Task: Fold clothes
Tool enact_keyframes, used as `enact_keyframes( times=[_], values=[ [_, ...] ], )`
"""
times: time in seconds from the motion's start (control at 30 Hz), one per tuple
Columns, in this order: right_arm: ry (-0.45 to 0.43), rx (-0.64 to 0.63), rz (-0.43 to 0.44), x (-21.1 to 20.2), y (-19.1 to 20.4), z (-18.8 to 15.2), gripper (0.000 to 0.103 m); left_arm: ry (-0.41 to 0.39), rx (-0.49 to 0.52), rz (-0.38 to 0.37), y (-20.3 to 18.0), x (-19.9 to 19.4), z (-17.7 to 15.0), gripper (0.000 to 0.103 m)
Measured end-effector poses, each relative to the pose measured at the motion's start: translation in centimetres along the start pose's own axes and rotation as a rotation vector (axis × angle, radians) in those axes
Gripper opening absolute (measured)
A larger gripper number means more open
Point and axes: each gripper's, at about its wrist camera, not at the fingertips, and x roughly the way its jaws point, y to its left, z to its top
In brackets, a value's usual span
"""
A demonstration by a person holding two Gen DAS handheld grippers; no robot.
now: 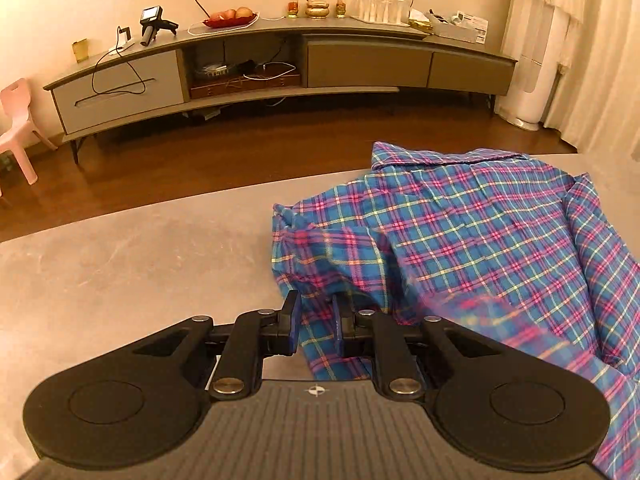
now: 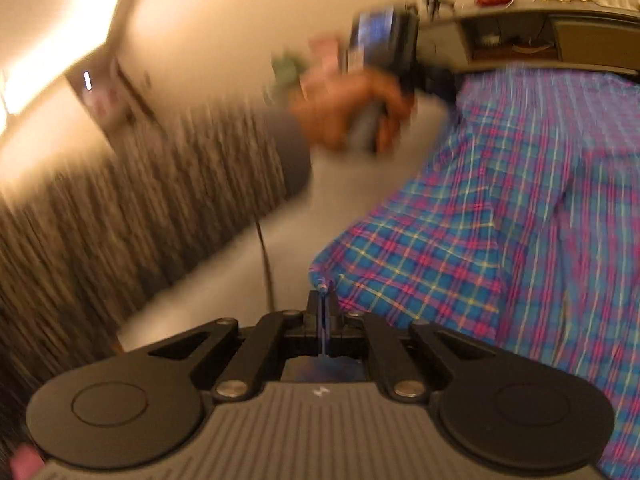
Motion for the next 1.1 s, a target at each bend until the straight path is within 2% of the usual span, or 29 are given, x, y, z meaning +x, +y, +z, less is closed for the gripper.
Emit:
enact_keyframes(
  times=[0.1, 0.2, 0.33, 0.4, 0.43, 0.53, 0.63, 0.73, 0.8, 0.87, 1.0, 1.1],
  values=[
    [0.077, -0.028, -0.053, 1.4, 0.3, -1.9, 0.001, 0.01, -0.007, 0.023, 0.2, 0.5, 0.4, 0.017],
    [0.093, -0.037, -0.072, 1.0, 0.6, -2.5, 0.0, 0.0, -0.03, 0.048, 0.7, -0.5, 0.3, 0.017],
    [0.107, -0.05, -0.078, 0.0, 0.3, -2.4, 0.001, -0.114, -0.092, 0.062, 1.3, -5.6, -0.5, 0.017],
    [0.094, -0.057, -0.095, -0.7, -0.3, -1.8, 0.01, -0.18, -0.056, 0.068, 0.1, -8.5, -1.0, 0.017],
    [0.088, -0.06, -0.104, -1.0, -0.6, -1.6, 0.015, -0.209, -0.033, 0.055, -0.7, -9.9, -1.4, 0.017],
    [0.068, -0.071, -0.13, -2.0, -1.6, -0.7, 0.016, -0.249, 0.05, -0.04, -3.5, -12.0, -2.4, 0.017],
    [0.049, -0.081, -0.156, -3.1, -2.5, 0.1, 0.016, -0.196, 0.187, -0.126, -6.9, -10.8, -3.5, 0.017],
    [0.03, -0.092, -0.183, -4.1, -3.4, 0.9, 0.016, -0.102, 0.254, -0.081, -8.7, -7.1, -4.5, 0.017],
    [0.017, -0.099, -0.2, -4.8, -4.0, 1.5, 0.016, -0.062, 0.25, -0.051, -8.8, -4.9, -4.9, 0.017],
    [0.029, -0.107, -0.205, -4.4, -4.3, 1.3, 0.013, -0.058, 0.218, -0.043, -8.3, -3.7, -5.0, 0.017],
    [0.018, -0.165, -0.222, -6.0, -3.0, -0.2, 0.012, -0.071, 0.174, -0.05, -7.4, -3.2, -4.8, 0.018],
    [0.041, -0.21, -0.23, -7.0, -2.0, -1.1, 0.012, -0.068, 0.183, 0.0, -7.9, -3.6, -4.8, 0.018]
  ],
)
